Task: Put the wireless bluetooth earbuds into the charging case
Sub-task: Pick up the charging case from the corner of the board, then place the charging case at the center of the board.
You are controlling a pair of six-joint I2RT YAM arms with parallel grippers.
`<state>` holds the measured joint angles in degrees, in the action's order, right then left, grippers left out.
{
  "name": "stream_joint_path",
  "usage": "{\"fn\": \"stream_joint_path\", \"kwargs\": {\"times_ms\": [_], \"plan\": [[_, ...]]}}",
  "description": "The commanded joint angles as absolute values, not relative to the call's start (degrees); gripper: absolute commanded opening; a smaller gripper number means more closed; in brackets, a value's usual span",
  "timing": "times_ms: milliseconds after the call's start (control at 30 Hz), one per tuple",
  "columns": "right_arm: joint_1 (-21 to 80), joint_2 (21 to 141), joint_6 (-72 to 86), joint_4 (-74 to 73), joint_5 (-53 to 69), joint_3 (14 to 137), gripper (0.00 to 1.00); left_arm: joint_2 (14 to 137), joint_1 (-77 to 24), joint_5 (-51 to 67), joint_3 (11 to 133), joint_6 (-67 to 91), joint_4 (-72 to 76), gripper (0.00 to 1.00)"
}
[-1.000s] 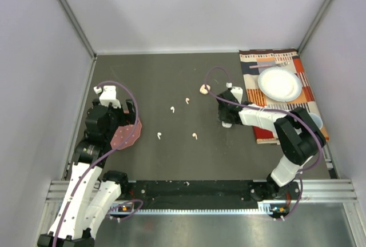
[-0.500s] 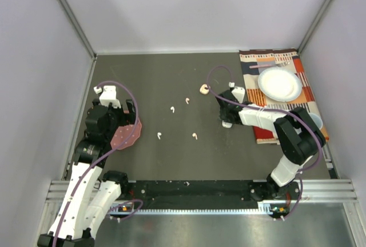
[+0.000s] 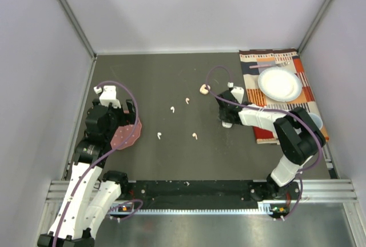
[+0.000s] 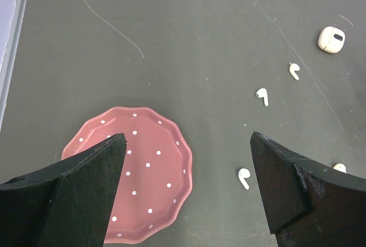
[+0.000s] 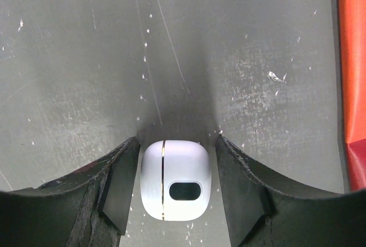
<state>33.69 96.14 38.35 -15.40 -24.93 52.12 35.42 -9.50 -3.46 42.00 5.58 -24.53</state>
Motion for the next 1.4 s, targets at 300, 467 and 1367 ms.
{"fn": "stream_joint_path", "kwargs": {"times_ms": [300, 467, 1367], "plan": [[35.95, 95.98, 38.58, -15.21, -23.38, 49.40, 0.56, 35.51, -9.49, -3.43, 42.54, 5.10, -23.64, 0.95], [36.04, 96.24, 38.85, -15.21, -23.55, 49.39, 0.55, 35.51, -9.49, -3.43, 42.54, 5.10, -23.64, 0.95], [37.44, 93.78, 39.46, -16.26, -24.78, 47.46, 0.56, 35.51, -9.49, -3.25, 42.45, 5.10, -23.64, 0.94]]}}
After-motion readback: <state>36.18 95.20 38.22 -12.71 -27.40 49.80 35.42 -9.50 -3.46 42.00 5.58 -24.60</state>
